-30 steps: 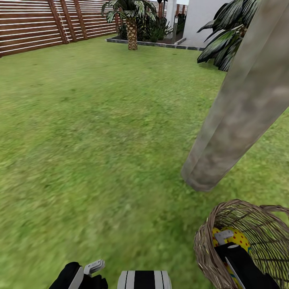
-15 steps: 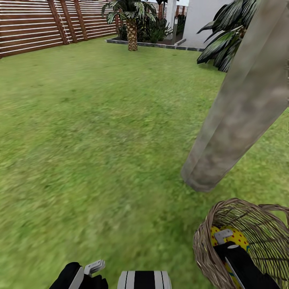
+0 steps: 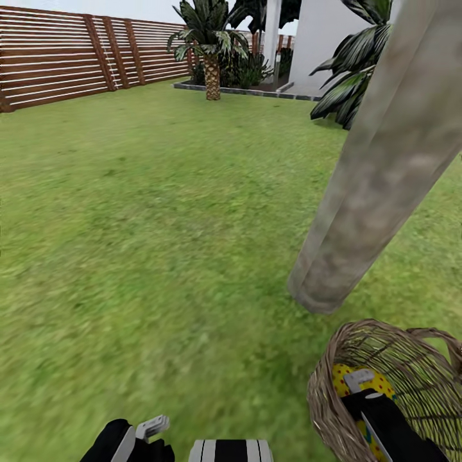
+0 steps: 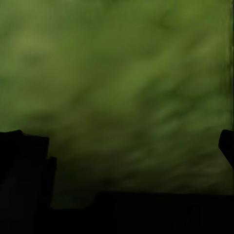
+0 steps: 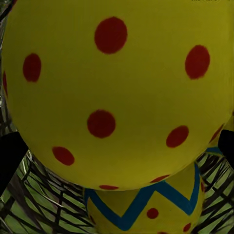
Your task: Take the three Easter eggs out of the wicker basket on the lawn in the garden, then place them on the lawn next to a single tree (choose any tree) so that all three eggs are next to the same tree and none are left in the basket.
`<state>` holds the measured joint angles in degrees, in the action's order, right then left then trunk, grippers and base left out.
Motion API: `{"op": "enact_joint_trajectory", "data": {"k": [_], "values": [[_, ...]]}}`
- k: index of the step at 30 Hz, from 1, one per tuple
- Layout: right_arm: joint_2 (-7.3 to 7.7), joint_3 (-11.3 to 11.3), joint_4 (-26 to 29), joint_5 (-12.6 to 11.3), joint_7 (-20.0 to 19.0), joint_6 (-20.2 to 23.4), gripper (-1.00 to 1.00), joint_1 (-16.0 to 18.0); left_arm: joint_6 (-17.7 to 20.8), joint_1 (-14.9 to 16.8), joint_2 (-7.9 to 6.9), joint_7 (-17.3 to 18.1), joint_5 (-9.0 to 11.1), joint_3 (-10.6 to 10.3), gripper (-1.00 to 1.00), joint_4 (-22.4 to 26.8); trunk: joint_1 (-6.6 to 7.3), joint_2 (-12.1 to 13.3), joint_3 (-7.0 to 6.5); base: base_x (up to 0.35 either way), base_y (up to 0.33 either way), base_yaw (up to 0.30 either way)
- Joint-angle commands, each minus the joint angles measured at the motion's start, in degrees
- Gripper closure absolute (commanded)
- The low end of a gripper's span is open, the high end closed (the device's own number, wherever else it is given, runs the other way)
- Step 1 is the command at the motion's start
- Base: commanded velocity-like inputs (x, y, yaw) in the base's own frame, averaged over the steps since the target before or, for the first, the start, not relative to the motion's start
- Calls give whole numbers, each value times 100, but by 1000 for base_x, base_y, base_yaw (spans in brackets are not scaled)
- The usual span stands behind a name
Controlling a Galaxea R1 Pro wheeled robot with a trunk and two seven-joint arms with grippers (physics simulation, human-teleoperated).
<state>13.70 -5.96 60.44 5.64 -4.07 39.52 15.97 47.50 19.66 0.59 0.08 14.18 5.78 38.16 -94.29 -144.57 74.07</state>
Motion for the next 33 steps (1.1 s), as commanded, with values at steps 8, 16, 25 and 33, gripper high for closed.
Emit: {"op": "enact_joint_trajectory", "data": {"k": [8, 16, 25, 33], "values": [[18, -5, -41, 104, -41, 27, 100, 3, 32, 2, 20, 1, 5, 28, -100, 7, 22, 9, -183, 0, 0, -74], [1, -10, -41, 104, -32, 31, 100, 2, 32, 1, 20, 1, 4, 28, -100, 7, 42, 20, -364, 0, 0, -27], [74, 72, -32, 92, -32, 79, 100, 3, 107, 2, -38, 18, -11, 37, -100, 360, 65, 32, -563, 0, 0, 0], [106, 86, -217, 55, -24, 73, 100, 3, 492, 3, -151, 19, -49, 27, -100, 1604, 86, 43, -740, 0, 0, 0]]}}
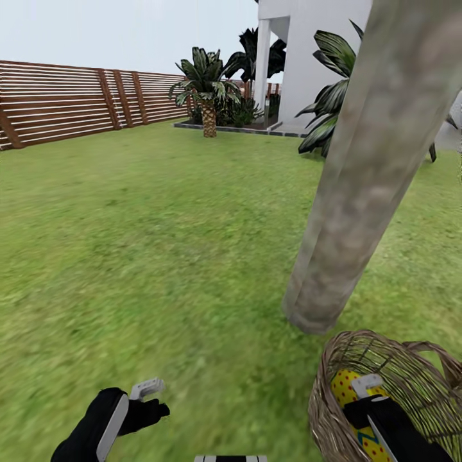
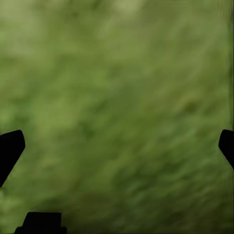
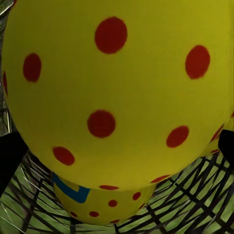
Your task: Take the three Easter eggs out of the wicker basket on the lawn in the garden, then place them on the lawn next to a single tree (choose any tree) so that all three eggs are next to the same tree and none are left in the basket.
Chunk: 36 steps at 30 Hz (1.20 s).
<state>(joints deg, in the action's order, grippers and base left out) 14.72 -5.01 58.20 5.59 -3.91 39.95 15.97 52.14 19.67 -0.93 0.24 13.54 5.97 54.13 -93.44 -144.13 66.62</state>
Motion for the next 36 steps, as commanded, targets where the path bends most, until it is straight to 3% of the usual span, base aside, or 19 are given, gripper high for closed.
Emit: {"op": "enact_joint_trajectory", "data": {"k": [1, 3, 8, 36], "values": [[5, -9, 8, 57, -40, 30, 100, 2, 45, 2, -2, -2, 17, 9, -100, 14, 3, 0, -18, 0, 0, 0], [15, 3, 7, 48, -40, 30, 100, 2, 59, 2, -4, -10, 17, 9, -100, 15, 9, 2, -62, 0, 0, 0], [11, 276, -29, 58, -45, 21, 100, 2, 60, 2, -8, -23, 23, 17, -100, 5, 21, 9, -173, 0, 0, 0], [-39, 289, -186, 91, -30, -32, 100, 2, 51, 2, 57, -41, 37, 26, -100, -78, 94, 46, -804, -46, -3, -25]]}}
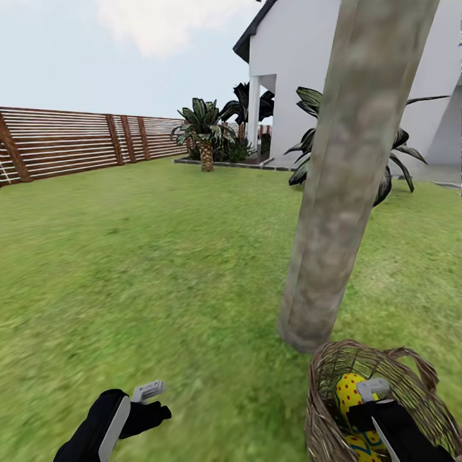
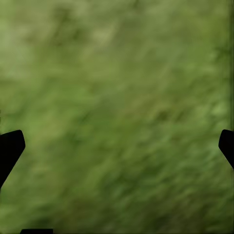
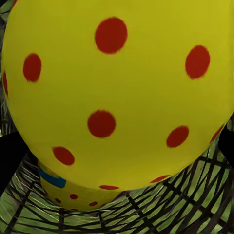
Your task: Take the three Easter eggs out of the wicker basket on the lawn in the garden, then place them on the lawn next to a single tree (choose any tree) so that all three eggs are next to the same tree and none are left in the basket.
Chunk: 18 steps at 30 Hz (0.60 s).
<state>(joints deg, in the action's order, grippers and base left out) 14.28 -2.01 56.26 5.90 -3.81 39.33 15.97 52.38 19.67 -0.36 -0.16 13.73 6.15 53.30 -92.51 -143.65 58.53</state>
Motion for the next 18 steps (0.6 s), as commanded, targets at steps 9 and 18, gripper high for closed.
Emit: {"op": "enact_joint_trajectory", "data": {"k": [9, 18], "values": [[26, -8, 8, 56, -33, 31, 100, 3, 27, 2, -8, -2, 16, 17, -100, 5, 24, 10, -194, 0, 0, 0], [-1, -10, 0, 67, -32, 31, 100, 2, 10, 2, -1, -19, 16, 418, -100, -1, 47, 22, -394, -192, 7, 0]]}}
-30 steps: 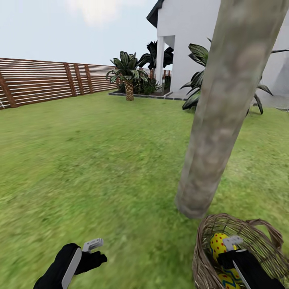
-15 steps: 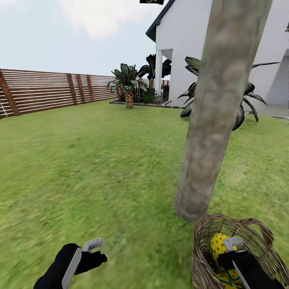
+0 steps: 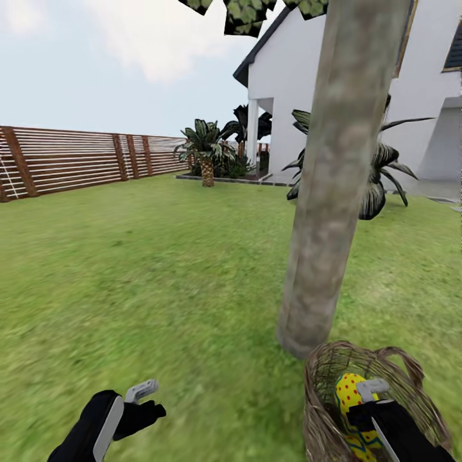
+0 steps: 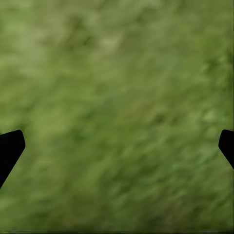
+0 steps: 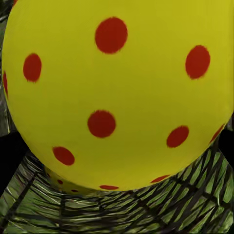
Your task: Take the three Easter eggs out of the wicker basket on the lawn in the garden, then place them on the lawn next to a single tree (choose any tree) so that all three eggs are next to the same tree and none are left in the basket.
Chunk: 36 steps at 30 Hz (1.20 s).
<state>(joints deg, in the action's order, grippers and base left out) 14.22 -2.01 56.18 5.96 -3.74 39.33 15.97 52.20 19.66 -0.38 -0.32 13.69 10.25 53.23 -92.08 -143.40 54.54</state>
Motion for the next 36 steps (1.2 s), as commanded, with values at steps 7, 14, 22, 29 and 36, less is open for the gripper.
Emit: {"op": "enact_joint_trajectory", "data": {"k": [7, 14, 22, 29, 36], "values": [[2, -10, 7, 61, -35, 31, 100, 3, 27, 2, 0, -3, 19, 12, -100, 3, 23, 7, -150, -262, -5, 0], [1, -10, -89, 59, -30, 22, 100, 3, 27, 2, 3, -3, 19, 2, -100, -5, 41, 16, -305, -6, 0, 0], [-2, -16, -98, 63, -30, 22, 100, 3, 20, 2, 15, -3, 19, -37, -100, -147, 107, 137, -359, 0, 0, 0], [-7, -31, -98, 63, -39, 23, 100, 3, 18, 2, 20, -3, 19, -41, -100, -190, 260, 417, -485, 0, 0, 0], [-9, -37, -98, 63, -39, 24, 100, 3, 18, 2, 29, -3, 19, -41, -100, -206, 414, 698, -610, 0, 0, 0]]}}
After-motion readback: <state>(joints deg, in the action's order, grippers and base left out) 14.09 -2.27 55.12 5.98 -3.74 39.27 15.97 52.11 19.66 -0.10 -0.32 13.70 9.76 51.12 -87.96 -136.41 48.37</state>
